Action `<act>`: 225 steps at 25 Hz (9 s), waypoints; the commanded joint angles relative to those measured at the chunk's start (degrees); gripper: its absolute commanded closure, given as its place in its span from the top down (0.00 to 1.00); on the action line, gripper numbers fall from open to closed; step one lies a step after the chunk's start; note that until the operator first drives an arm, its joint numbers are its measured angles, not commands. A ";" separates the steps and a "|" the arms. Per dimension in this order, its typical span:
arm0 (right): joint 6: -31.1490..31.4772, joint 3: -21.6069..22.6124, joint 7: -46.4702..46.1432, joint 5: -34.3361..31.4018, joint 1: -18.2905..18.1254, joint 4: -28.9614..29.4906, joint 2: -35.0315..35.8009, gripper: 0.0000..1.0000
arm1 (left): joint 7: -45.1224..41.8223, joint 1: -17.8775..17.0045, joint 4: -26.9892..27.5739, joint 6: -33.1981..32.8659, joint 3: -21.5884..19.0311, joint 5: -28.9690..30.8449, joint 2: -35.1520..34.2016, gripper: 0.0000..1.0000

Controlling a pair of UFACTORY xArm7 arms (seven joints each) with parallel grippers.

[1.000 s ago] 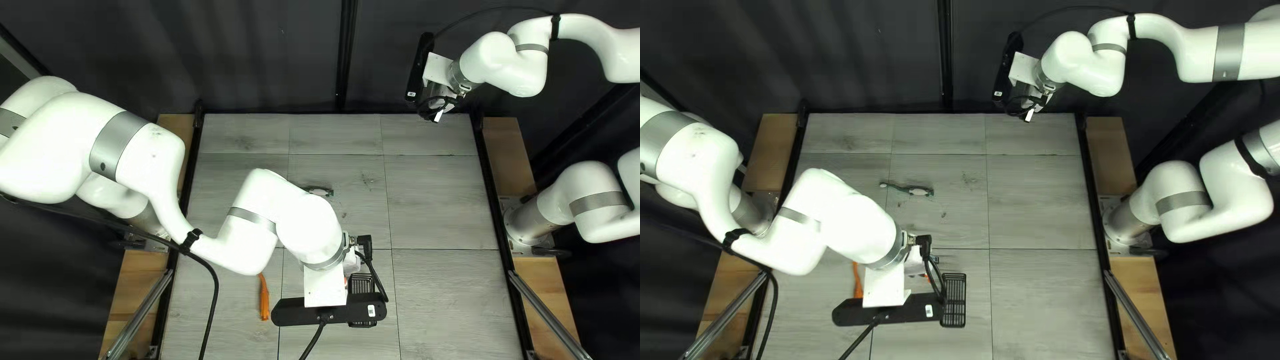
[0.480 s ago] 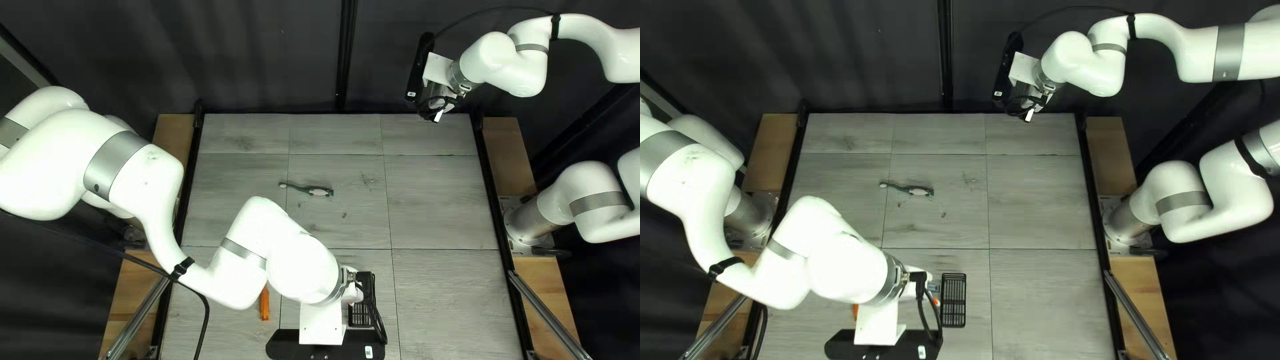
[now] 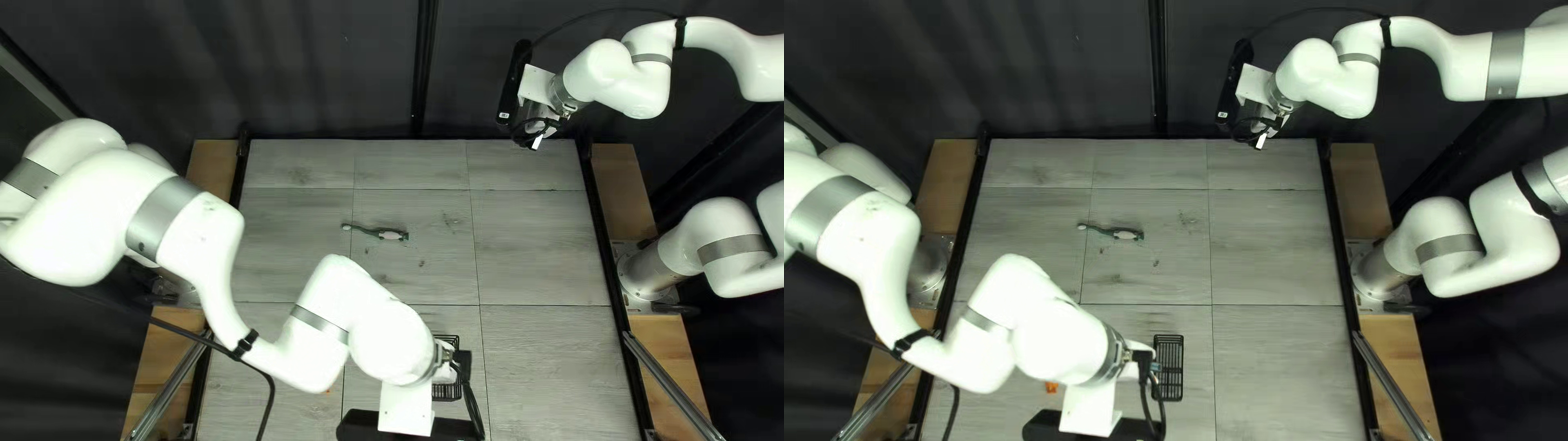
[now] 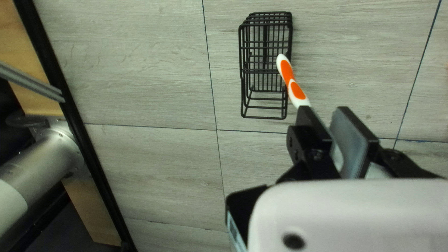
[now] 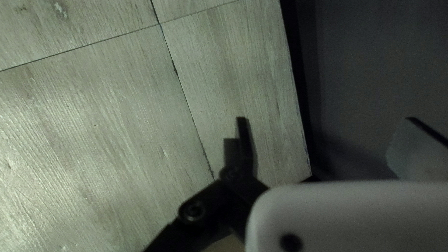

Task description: Pick up toothbrushes and insert them into a toothbrush holder

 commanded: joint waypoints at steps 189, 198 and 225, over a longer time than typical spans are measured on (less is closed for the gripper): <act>0.00 0.00 0.00 0.00 0.00 0.00 0.00 1.00 | -84.15 8.37 -14.38 -10.25 -1.45 -7.31 -5.13 1.00; 0.00 0.00 0.00 0.00 0.00 0.00 0.00 1.00 | -83.08 7.40 -11.96 -12.40 -1.72 -4.42 -0.77 1.00; 0.00 0.00 0.00 0.00 0.00 0.00 0.00 1.00 | -80.90 7.43 -43.89 9.80 -2.79 1.20 -34.98 1.00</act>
